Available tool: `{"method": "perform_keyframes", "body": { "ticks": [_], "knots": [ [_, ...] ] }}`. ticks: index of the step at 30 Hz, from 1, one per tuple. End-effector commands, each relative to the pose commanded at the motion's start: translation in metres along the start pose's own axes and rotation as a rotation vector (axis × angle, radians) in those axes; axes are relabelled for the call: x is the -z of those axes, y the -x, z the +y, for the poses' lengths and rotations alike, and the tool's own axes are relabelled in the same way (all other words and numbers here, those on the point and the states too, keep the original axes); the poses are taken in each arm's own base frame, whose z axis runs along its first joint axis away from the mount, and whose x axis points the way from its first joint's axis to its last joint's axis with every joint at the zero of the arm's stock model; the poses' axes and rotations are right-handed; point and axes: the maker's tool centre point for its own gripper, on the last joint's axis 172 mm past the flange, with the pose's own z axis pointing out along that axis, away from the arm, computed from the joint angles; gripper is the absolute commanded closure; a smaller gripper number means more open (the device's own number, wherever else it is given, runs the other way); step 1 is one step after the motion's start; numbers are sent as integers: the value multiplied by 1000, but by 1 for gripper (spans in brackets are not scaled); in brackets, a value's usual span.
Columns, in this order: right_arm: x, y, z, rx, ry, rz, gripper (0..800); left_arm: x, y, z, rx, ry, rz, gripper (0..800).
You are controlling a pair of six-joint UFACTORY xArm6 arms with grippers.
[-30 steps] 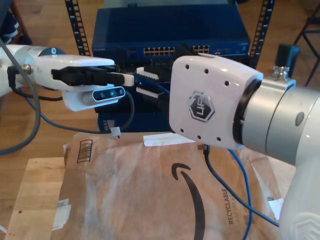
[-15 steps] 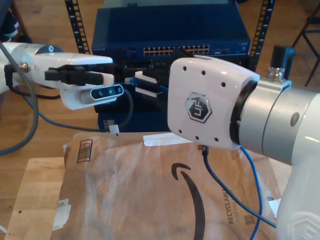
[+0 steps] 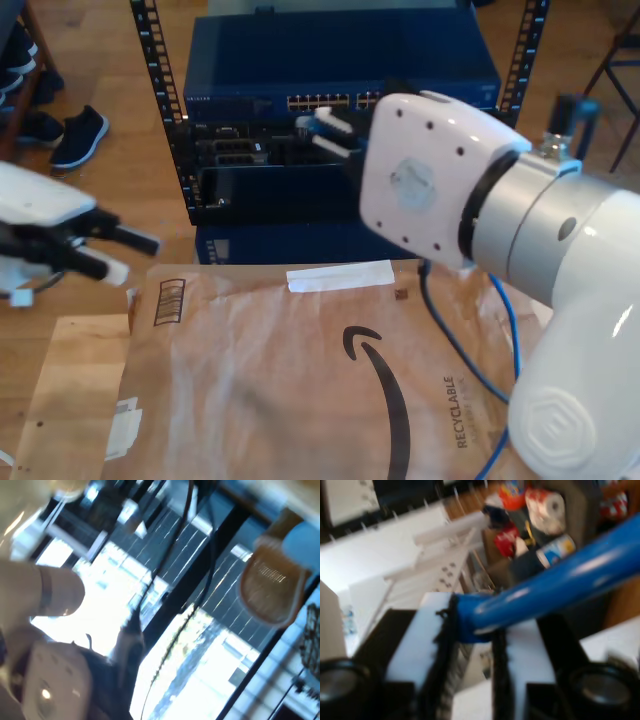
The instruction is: Grab the cable and plug it in
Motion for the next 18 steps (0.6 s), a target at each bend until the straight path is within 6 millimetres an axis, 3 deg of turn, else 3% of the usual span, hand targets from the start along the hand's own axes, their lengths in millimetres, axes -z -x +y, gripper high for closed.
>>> {"method": "perform_keyframes", "body": {
  "ticks": [3,6,9,12,16,18],
  "knots": [
    [-9,-17,10,17,-33,44,772,14,-32,-6,22,37,59,2],
    [-15,-49,19,31,-65,116,766,30,-62,-12,12,72,82,2],
    [-16,-58,23,48,-94,139,762,46,-96,-22,4,103,105,2],
    [-12,-66,26,124,-123,164,759,50,-130,-41,-56,123,122,1],
    [-8,-108,35,206,-168,311,761,52,-171,-65,-105,155,173,1],
    [-11,-115,45,271,-173,362,766,53,-189,-76,-114,160,194,1]
  ]
}}
